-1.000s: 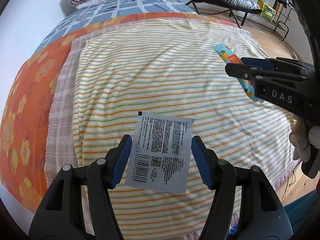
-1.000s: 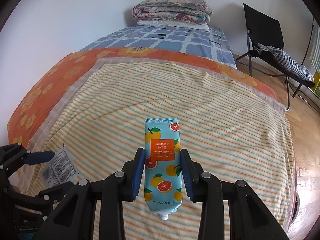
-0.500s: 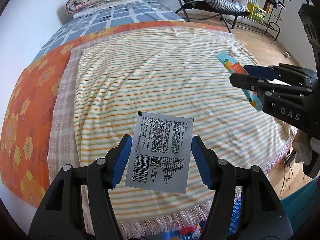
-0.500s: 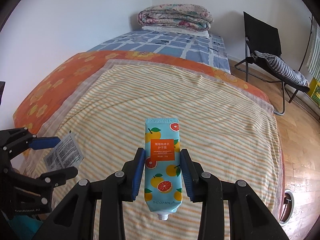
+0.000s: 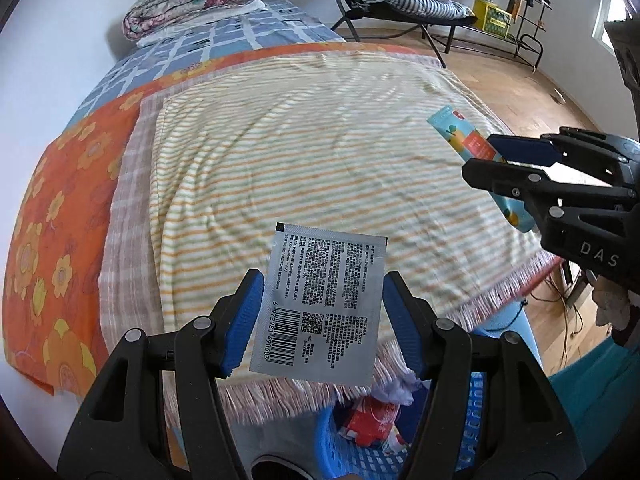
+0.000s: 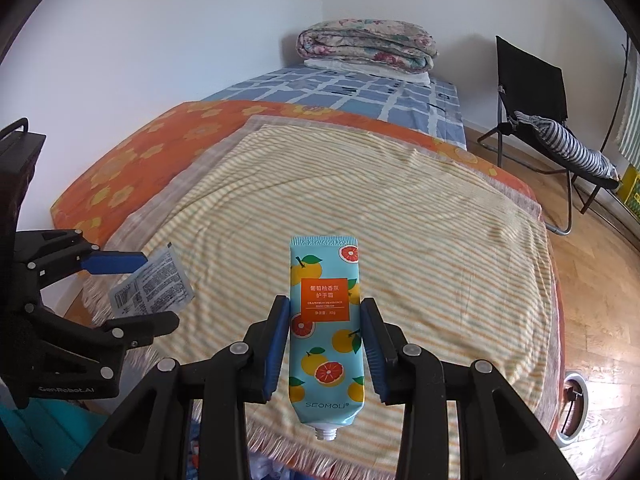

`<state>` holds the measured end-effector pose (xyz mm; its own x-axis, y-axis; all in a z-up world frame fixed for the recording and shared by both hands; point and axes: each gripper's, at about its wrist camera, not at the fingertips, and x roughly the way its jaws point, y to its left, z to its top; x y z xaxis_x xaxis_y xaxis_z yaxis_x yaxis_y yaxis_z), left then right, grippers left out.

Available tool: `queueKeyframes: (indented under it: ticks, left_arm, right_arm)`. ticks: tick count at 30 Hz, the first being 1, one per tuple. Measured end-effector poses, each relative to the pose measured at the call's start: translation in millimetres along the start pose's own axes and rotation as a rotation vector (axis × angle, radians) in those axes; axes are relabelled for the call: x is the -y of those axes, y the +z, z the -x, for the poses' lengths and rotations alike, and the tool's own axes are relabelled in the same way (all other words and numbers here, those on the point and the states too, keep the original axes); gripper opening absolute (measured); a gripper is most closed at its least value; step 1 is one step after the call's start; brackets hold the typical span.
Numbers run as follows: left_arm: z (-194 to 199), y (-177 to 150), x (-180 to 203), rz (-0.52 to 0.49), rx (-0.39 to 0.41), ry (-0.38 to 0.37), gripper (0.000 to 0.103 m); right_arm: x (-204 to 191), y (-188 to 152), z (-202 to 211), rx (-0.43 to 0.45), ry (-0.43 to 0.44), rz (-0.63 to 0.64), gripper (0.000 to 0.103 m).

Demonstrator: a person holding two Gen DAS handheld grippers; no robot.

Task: Collect trash
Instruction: 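Lift and carry the white label and fruit-print tube over the blue basket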

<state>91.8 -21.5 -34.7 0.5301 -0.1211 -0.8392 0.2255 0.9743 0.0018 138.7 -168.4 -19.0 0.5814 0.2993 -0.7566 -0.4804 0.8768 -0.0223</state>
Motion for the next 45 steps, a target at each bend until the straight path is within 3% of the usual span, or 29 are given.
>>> queueKeyframes:
  ticks: [17, 32, 45]
  left_arm:
    - [5.2, -58.2, 25.3, -0.055, -0.049, -0.030, 0.064]
    - [-10.7, -101.2, 34.0, -0.057, -0.129, -0.056, 0.064]
    - [-22.1, -122.8, 45.6, -0.074, -0.169, -0.083, 0.064]
  right_arm:
    - [-23.3, -58.3, 23.7, -0.032, 0.075, -0.034, 0.037]
    - [-36.5, -111.5, 20.2, -0.111, 0.126, -0.049, 0.037]
    - [-49.0, -136.9, 12.0, -0.166, 0.166, -0.042, 0.037]
